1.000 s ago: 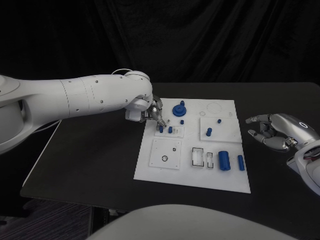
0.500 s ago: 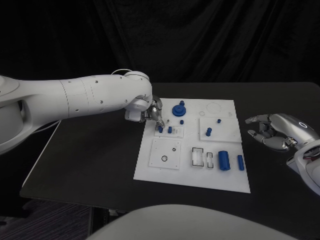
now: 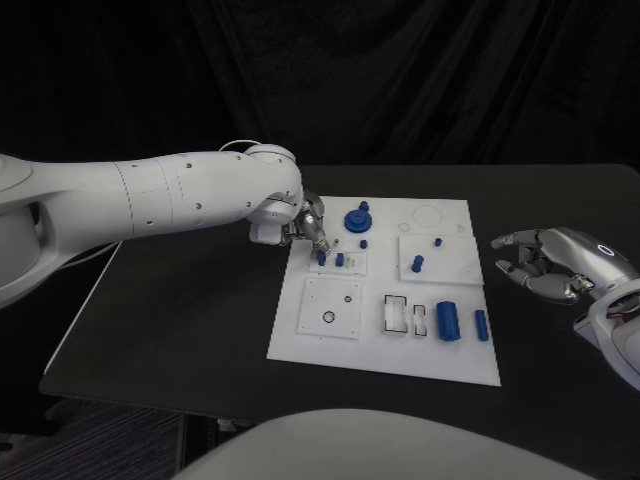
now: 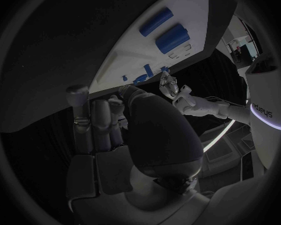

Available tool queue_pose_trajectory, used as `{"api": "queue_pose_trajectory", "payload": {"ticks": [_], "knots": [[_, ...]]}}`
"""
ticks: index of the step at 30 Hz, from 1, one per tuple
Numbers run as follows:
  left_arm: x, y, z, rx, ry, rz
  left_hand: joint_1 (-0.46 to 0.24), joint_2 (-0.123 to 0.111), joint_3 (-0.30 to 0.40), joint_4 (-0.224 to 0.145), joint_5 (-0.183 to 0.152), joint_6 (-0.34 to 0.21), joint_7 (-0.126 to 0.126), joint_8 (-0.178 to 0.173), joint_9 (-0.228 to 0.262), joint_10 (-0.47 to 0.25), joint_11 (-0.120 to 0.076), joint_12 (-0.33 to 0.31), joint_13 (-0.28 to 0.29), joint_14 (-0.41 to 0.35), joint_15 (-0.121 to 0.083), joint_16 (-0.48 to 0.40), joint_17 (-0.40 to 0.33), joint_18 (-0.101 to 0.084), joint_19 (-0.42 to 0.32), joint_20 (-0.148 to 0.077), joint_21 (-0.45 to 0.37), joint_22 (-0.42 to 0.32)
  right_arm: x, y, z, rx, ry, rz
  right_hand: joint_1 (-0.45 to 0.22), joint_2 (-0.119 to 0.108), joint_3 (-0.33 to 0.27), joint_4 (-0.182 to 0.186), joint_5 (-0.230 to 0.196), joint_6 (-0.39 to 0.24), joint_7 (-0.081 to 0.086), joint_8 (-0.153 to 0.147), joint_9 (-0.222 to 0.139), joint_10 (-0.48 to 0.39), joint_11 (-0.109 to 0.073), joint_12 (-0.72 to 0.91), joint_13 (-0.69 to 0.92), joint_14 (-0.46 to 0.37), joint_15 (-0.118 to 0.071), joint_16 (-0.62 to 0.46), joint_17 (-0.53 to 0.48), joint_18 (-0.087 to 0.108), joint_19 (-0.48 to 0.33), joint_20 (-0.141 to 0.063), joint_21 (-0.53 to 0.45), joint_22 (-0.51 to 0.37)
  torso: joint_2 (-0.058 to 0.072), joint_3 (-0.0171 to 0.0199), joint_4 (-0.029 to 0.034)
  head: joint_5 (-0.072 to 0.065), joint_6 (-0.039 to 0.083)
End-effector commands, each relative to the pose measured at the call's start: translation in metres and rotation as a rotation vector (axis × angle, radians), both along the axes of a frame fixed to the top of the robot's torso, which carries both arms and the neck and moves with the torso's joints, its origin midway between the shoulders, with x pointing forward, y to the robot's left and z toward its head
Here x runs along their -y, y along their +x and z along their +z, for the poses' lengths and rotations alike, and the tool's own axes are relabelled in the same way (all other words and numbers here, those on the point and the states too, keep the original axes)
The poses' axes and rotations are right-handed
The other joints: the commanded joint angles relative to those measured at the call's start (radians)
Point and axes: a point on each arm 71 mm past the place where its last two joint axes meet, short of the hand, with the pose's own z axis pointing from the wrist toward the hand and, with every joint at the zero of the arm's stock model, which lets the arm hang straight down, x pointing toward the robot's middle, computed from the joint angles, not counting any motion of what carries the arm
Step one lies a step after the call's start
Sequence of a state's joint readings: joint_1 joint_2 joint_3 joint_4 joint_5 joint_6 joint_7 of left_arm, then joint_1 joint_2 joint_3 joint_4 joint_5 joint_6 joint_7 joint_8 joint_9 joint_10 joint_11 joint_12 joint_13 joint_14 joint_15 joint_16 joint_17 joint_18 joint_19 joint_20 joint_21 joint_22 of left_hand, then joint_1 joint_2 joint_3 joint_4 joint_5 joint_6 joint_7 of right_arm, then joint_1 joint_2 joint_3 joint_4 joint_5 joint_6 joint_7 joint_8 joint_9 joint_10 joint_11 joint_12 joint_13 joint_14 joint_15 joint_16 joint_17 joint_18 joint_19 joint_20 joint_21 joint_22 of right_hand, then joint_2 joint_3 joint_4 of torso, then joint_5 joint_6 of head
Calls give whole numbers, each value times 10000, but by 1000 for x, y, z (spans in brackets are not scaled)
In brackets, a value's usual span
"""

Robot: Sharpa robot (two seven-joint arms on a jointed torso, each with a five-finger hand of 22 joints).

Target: Assemble the parts on the task board

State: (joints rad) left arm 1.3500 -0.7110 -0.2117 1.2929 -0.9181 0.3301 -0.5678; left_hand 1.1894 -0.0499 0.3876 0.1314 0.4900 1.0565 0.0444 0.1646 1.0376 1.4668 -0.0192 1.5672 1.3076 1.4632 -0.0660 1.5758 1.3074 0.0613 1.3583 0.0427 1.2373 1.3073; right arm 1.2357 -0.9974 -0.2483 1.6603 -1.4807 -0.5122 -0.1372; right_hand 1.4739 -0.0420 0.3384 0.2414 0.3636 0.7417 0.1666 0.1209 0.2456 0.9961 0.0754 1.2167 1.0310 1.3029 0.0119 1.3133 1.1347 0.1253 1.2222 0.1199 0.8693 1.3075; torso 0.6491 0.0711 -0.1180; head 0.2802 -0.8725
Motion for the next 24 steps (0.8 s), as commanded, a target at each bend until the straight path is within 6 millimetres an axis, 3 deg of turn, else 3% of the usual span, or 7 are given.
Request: {"api": "queue_pose_trajectory", "payload": {"ticks": [1, 14, 24], "knots": [[2, 0, 1, 396, -406, 212, -141, -6, 1081, -1024, -55, -46, 2, 66, 18, 1040, -58, 36, 2632, 1076, -29, -50, 2634, 206, -75, 21, -49, 1547, 2, 0, -2, -165, -138, -194, -67, -75, 57, -4, 60, 76, 5, 64, -14, -85, 1, -84, -32, -107, 10, -71, -36, 132, -79, -6, -65, 778, 2, -2, 2, 6, -2], [-13, -11, 5, 670, -1375, 1556, -285, -47, 1355, -1280, -77, -25, 5, 144, 75, 1040, -62, 36, 2632, 1076, -34, -50, 2634, 214, -84, 18, -77, 1538, 4, 1, -2, -187, -174, -290, -84, -90, 94, -9, 64, 110, 8, 59, -37, -221, 8, -192, -162, -221, 20, -185, -185, 167, -192, 4, -277, 723, 1, 1, -1, -30, -2], [-24, -28, 15, 2943, -2123, 1752, -536, -124, 1438, -1310, -54, -17, -7, 216, 128, 1040, -62, 36, 2632, 1076, -35, -50, 2634, 206, -45, 17, -35, 1550, 4, 1, -2, -89, -118, -294, -87, -97, 111, -15, 70, 122, 8, 56, -47, -291, 10, -244, -226, -262, 23, -226, -235, 185, -247, 8, -381, 696, -1, 2, -1, -50, -2]]}}
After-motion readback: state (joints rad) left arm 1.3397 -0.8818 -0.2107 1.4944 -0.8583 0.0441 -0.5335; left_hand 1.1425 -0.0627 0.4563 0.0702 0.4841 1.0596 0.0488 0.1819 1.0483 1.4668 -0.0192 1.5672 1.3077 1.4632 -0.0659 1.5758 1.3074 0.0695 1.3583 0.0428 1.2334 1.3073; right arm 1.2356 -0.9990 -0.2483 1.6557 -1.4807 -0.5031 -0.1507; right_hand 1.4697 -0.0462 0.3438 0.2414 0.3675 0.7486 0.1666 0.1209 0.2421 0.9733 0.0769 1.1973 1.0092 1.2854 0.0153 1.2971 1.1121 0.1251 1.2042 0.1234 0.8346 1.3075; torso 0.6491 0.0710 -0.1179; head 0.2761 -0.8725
